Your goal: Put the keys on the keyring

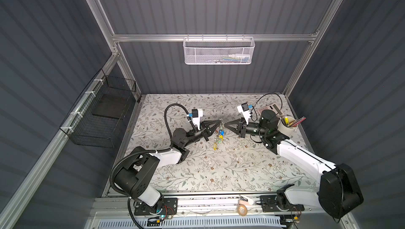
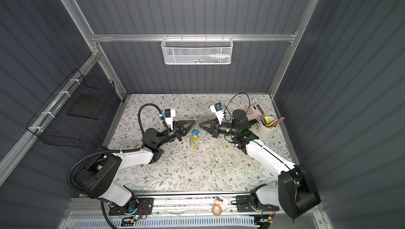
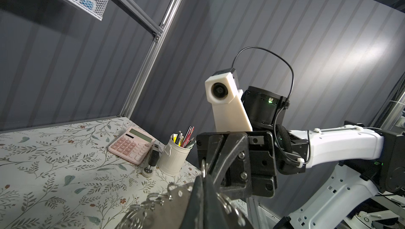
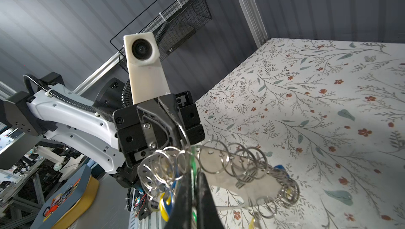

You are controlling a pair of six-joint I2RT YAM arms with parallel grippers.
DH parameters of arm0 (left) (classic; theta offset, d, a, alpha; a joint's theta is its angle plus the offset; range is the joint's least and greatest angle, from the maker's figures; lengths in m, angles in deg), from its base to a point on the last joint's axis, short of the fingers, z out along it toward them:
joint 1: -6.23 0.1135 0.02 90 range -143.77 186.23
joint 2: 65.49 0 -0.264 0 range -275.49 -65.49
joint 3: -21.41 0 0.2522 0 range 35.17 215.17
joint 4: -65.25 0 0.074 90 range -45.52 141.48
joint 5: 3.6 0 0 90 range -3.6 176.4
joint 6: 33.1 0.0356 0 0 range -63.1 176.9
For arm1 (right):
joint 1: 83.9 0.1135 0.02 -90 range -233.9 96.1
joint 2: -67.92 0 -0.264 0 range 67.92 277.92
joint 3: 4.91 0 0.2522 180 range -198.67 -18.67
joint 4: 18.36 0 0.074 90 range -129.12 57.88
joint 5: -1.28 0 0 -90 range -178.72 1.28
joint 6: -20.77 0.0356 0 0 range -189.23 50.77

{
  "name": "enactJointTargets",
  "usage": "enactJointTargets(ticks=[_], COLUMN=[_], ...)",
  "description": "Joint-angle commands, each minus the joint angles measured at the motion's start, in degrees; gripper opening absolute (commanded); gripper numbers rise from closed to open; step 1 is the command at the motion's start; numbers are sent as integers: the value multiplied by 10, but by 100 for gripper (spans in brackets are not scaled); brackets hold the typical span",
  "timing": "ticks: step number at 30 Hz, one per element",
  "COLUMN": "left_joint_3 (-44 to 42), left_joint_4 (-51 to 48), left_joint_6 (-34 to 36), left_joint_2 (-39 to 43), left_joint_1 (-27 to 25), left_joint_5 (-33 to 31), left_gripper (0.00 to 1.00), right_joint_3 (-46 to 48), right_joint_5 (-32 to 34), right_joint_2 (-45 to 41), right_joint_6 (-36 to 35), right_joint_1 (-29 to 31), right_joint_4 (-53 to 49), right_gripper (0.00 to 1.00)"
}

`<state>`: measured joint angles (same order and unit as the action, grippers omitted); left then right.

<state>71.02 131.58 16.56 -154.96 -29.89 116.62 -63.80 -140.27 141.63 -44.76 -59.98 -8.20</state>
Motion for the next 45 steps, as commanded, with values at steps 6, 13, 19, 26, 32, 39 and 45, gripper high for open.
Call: enactJointTargets(ticks=[6,13,19,26,32,39,45], left_joint_3=[27,29,28,26,17,12,9], left_joint_4=[36,45,57,74,72,76,76], left_joint_6=[5,-2,-5,-12,-6,-8,-9], left_joint_2=[7,-2,-14,-25,-18,-12,-8], left_joint_1=[-1,-2,-7,-9,-9,-9,-9], left_joint_5=[-26,-27,-28,-28,-30,-25,-11], left_gripper=[0,0,0,0,0,0,0], right_joint_3=[8,-5,-32,-31,3,35,17], right_joint_5=[35,39,38,41,27,17,-1], right_joint_2=[-12,7,25,24,-10,-69,-92], right_joint_6=[-43,-47,-46,-35,2,13,8], right_joint_1=[23,39,51,53,17,-31,-54], right_joint_4=[-58,-65,-66,-58,-24,-39,-43], right_gripper=[0,0,2,12,22,34,47])
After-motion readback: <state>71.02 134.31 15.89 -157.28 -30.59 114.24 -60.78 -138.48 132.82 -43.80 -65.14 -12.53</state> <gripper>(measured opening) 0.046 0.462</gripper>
